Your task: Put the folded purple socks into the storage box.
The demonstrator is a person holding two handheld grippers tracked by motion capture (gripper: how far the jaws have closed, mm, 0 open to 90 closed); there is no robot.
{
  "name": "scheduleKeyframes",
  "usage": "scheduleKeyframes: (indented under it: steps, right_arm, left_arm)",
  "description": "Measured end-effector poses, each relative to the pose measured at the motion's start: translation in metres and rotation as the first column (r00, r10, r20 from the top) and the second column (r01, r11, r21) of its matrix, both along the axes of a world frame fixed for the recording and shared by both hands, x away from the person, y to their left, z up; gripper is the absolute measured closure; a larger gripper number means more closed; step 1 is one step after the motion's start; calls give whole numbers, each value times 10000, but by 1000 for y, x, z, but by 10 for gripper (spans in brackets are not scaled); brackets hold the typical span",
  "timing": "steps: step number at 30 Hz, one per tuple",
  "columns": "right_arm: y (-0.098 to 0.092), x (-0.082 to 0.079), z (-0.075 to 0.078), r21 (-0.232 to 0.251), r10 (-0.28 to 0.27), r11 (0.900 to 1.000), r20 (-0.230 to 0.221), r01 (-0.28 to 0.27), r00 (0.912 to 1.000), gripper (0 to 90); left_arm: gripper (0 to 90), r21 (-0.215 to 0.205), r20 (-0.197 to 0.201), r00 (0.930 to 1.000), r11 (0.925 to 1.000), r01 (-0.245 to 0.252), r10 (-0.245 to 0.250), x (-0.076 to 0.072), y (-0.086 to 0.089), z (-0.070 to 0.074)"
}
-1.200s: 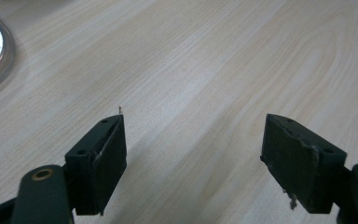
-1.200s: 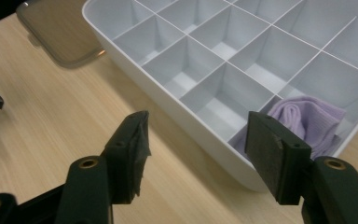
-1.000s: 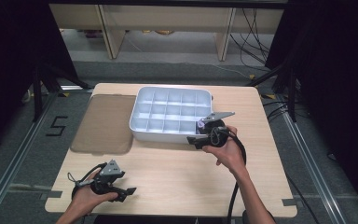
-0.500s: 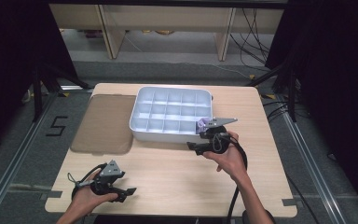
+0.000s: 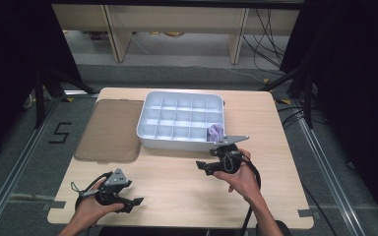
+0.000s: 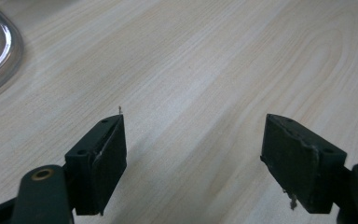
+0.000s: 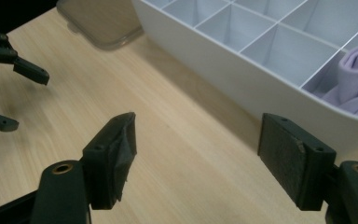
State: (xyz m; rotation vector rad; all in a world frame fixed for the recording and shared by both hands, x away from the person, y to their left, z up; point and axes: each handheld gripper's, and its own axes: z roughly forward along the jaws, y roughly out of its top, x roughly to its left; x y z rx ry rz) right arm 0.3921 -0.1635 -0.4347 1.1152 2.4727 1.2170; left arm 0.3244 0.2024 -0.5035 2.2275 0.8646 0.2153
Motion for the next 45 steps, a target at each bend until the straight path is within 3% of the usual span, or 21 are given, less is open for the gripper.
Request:
scheduleKeyframes:
  steps: [4,7,10,14,17,18,32,39,40,42,44,45]
  right_arm:
    - [1,-4,-7,66,15,10000,-271,-13,9996,273]
    - [2,-7,-13,-120,32,9999,-52,-33,10000,260]
    - [4,-12,-15,-119,76,9999,-320,-80,9995,233]
    - [6,-17,-20,-132,279,9995,-62,-280,9996,219]
    - [7,-22,-21,-99,238,9997,-135,-239,9996,218]
    - [7,-24,-24,-154,348,9993,-1,-348,9994,219]
    - [9,-43,-40,-226,414,9989,-261,-420,9988,215]
    - [8,-51,-46,-196,573,9981,-153,-576,9982,186]
    - [7,-53,-46,-187,549,9983,-317,-555,9980,184]
    - [8,-56,-48,-211,592,9980,-176,-595,9981,180]
    - [7,-57,-48,-262,636,9976,-212,-642,9977,182]
    - [7,-59,-49,-323,517,9981,-223,-524,9984,187]
  left_arm:
    - [218,-16,104,9999,10000,41,-41,1,0,0]
    - [218,102,112,9999,9999,122,-123,1,1,0]
    - [218,201,136,9999,9997,100,-103,1,0,0]
    - [218,56,-22,10000,10000,52,-52,0,-1,0]
    - [218,6,45,10000,10000,20,-20,-1,-1,0]
    - [217,204,154,9999,9998,61,-64,0,0,0]
    - [217,165,264,9996,9998,132,-137,0,0,2]
    - [216,159,241,9995,9997,210,-214,0,0,2]
    - [217,108,250,9996,9998,158,-161,0,0,2]
    - [216,-6,143,9999,10000,16,-16,-1,-1,1]
    - [216,172,301,9995,9998,96,-101,0,0,2]
    - [216,0,264,9996,10000,52,-52,-1,-1,2]
